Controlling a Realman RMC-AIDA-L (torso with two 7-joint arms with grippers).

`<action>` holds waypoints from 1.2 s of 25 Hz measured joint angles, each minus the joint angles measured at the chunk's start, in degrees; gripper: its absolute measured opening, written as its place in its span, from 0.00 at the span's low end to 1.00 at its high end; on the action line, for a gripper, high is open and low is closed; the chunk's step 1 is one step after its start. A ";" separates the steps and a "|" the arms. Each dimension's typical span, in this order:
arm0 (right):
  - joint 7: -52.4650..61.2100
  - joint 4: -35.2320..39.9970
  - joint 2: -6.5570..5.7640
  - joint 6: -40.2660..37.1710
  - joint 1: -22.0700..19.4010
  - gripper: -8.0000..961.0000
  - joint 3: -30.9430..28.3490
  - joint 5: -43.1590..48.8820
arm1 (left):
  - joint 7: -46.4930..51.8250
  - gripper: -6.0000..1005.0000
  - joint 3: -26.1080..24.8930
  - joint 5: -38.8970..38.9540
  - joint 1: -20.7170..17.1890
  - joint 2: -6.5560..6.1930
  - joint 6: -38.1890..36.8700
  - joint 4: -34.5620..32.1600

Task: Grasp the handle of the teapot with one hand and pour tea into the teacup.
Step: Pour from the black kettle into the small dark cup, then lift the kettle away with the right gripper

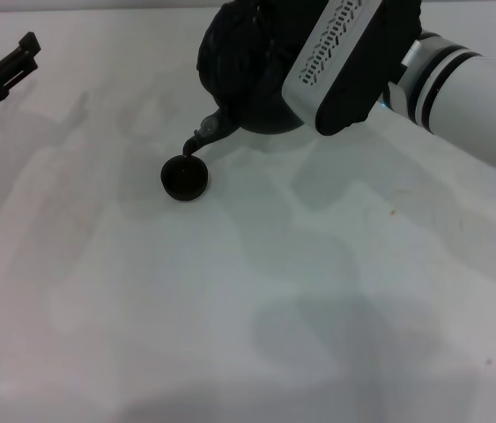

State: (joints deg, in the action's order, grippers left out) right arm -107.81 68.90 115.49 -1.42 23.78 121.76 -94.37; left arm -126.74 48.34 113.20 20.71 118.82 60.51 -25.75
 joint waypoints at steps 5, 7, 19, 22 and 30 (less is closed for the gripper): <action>-0.02 0.01 0.00 -0.18 0.00 0.13 0.04 0.74 | 0.00 0.89 0.04 -0.02 0.19 0.00 -0.37 0.00; -0.03 -0.11 0.03 -0.19 0.00 0.13 0.04 0.76 | 0.00 0.89 0.02 -0.02 0.28 0.00 -0.55 0.00; -0.07 -0.24 0.09 -1.39 0.04 0.13 0.06 2.08 | -0.30 0.89 0.03 0.00 0.50 -0.09 -1.02 -0.01; -0.37 -0.26 0.09 -1.39 0.04 0.13 0.06 2.09 | -0.31 0.89 0.01 0.01 0.50 -0.09 -1.02 0.00; -0.45 -0.46 0.09 -1.39 0.04 0.13 0.05 2.79 | -0.35 0.89 0.00 0.01 0.53 -0.09 -1.24 -0.01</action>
State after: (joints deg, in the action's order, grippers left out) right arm -108.26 68.44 115.58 -2.81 23.82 121.82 -91.59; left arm -127.09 48.33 113.21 21.24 118.74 59.28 -25.75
